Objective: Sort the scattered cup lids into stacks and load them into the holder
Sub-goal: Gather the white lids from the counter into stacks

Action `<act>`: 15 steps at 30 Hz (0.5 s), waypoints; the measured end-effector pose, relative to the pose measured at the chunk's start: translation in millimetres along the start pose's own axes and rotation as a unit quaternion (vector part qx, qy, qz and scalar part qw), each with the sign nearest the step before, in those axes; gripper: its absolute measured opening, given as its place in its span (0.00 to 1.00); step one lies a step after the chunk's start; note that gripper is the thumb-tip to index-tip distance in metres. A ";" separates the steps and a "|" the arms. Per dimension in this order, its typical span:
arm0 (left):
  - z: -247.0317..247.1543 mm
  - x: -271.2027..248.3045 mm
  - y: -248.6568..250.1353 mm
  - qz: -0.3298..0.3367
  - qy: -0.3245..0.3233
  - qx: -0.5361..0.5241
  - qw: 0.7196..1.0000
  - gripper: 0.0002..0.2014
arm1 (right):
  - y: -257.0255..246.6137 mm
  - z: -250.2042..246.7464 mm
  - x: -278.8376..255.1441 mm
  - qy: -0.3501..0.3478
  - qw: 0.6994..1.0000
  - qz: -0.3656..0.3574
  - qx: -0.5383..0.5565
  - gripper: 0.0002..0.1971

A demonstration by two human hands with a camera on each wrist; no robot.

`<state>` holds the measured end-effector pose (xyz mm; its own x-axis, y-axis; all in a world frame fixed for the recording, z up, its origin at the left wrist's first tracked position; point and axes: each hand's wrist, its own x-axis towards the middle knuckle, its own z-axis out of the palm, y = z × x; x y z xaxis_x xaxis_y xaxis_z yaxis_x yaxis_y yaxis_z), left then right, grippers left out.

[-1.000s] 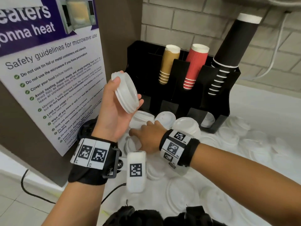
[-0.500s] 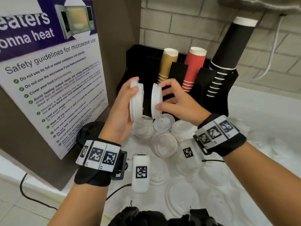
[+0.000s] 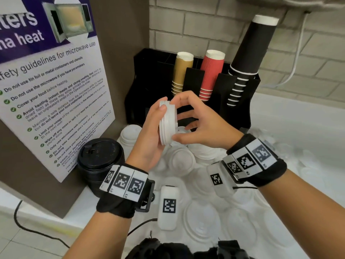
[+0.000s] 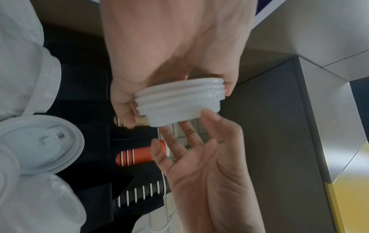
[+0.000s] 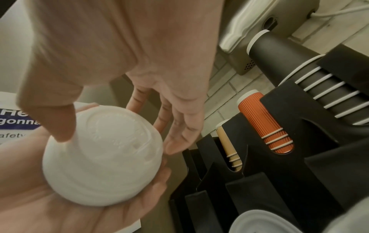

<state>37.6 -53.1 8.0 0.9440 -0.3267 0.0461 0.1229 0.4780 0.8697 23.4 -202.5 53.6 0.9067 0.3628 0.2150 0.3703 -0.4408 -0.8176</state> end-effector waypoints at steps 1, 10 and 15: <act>0.1 -0.1 -1.5 -0.004 -0.006 0.001 1.000 0.30 | 1.0 0.0 -1.4 0.001 1.000 0.001 -0.006 0.34; -16.8 6.3 -2.1 -0.002 0.102 -0.035 0.994 0.19 | 17.6 10.3 -45.3 -0.255 0.945 0.014 -0.205 0.21; -15.7 4.4 -5.0 -0.008 0.083 -0.010 0.997 0.21 | 42.0 36.5 -85.0 -0.479 0.774 -0.027 -0.413 0.43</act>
<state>45.9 -44.1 -3.8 0.9791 -0.1970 -0.0512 0.1436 0.4903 0.8596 -45.5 -221.9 -18.5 0.4655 0.6672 -0.5815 0.7640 -0.6346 -0.1166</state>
